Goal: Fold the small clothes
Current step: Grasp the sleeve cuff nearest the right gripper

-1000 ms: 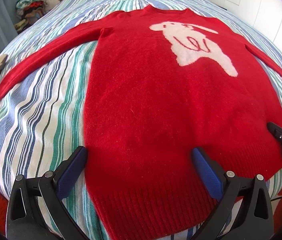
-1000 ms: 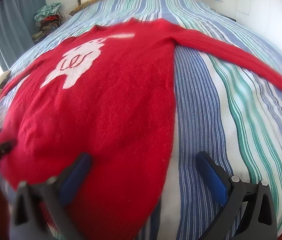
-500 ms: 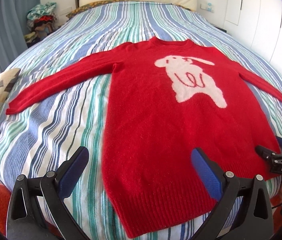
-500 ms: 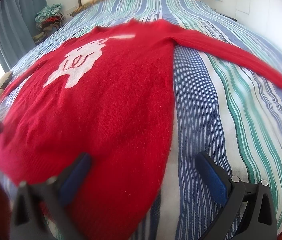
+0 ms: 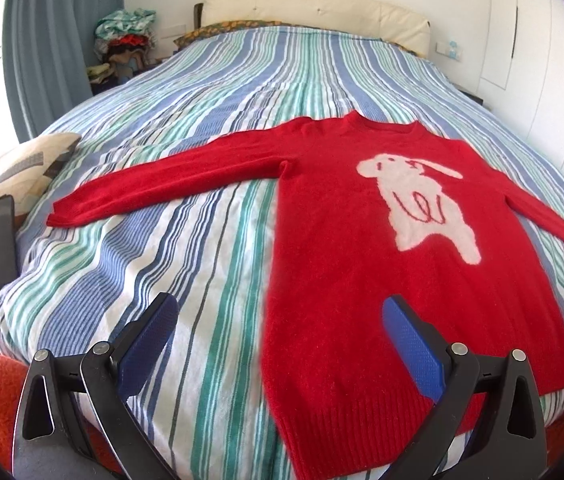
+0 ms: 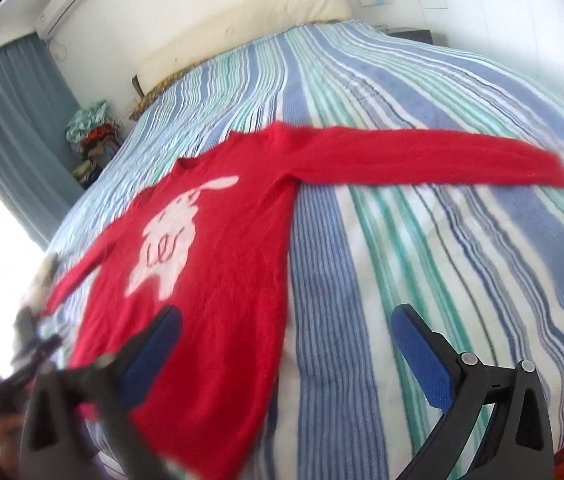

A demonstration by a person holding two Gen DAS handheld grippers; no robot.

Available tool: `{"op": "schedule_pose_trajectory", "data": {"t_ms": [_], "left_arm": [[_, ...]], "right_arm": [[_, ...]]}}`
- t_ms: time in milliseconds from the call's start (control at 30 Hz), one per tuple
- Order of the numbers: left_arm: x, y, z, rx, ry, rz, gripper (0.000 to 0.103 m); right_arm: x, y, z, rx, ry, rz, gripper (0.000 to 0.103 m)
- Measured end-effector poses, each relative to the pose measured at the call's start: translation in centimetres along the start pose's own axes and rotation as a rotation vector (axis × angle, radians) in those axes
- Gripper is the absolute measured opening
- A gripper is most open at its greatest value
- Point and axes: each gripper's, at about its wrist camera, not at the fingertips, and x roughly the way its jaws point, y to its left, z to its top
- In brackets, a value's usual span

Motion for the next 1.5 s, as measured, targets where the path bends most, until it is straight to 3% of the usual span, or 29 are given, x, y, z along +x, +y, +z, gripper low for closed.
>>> {"op": "schedule_pose_trajectory", "data": {"t_ms": [267, 400, 700, 867, 1033, 1233, 1500], "left_arm": [[0.4, 1.4, 0.3, -0.069, 0.017, 0.003, 0.102], [0.5, 1.2, 0.1, -0.064, 0.026, 0.002, 0.102], [-0.3, 1.3, 0.3, -0.055, 0.003, 0.013, 0.102], [0.0, 1.7, 0.3, -0.075, 0.014, 0.017, 0.102], [0.6, 1.4, 0.1, -0.067, 0.025, 0.024, 0.102], [0.7, 1.3, -0.1, -0.057, 0.027, 0.026, 0.102], [1.5, 1.4, -0.5, -0.060, 0.053, 0.040, 0.102]], "right_arm": [[-5.3, -10.9, 10.6, 0.238, -0.137, -0.055, 0.102], [-6.2, -13.7, 12.7, 0.286, -0.152, -0.067, 0.102], [-3.6, -21.3, 10.6, 0.623, -0.037, -0.018, 0.098], [-3.7, -22.6, 12.2, 0.657, -0.050, 0.002, 0.094], [-3.6, -23.6, 13.1, 0.741, -0.092, 0.077, 0.094], [-1.0, -25.8, 9.9, 0.854, -0.011, 0.034, 0.088], [1.5, -27.8, 9.3, 0.887, -0.006, 0.016, 0.084]]}}
